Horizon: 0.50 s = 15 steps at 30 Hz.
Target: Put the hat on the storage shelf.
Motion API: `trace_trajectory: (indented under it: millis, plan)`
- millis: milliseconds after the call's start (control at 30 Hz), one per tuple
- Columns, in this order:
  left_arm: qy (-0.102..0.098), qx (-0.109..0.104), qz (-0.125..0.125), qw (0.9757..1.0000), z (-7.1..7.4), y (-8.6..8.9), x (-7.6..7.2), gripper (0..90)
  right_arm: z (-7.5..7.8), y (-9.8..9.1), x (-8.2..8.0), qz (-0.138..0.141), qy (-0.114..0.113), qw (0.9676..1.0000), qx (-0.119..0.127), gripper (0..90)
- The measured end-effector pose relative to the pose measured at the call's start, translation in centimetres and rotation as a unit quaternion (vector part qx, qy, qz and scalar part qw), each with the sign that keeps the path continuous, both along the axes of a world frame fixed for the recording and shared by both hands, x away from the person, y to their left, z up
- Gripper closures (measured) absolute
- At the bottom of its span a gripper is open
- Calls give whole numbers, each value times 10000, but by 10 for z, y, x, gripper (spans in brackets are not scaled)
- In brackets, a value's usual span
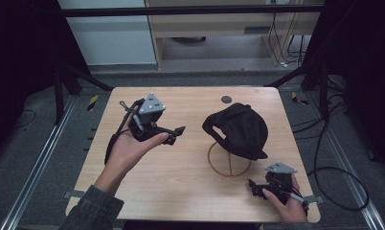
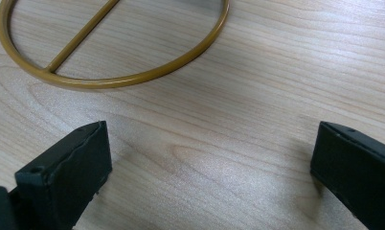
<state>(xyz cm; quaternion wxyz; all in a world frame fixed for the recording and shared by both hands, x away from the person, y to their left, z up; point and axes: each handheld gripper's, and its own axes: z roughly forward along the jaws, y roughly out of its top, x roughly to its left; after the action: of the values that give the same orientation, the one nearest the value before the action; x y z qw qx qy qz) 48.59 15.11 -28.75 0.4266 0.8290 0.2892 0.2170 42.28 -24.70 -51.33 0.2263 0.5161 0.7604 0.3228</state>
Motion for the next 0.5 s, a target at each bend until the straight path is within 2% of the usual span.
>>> trace_trajectory:
  millis: [67, 100, 300, 500]
  plan:
    - [44, -42, 113, 9999, -6, 14, 0, 79, 0, 0, 0, 5, 1, 10000, 1, 4]
    - [44, -42, 113, 9999, -6, 14, 0, 78, 0, 0, 0, 5, 1, 10000, 1, 4]
    - [136, -88, 287, 9995, -18, 43, -4, 70, 0, 0, 0, 4, 2, 10000, 3, 4]
    - [204, -122, 397, 9989, -29, 60, -9, 62, 0, 0, 0, 2, 2, 10000, 3, 4]
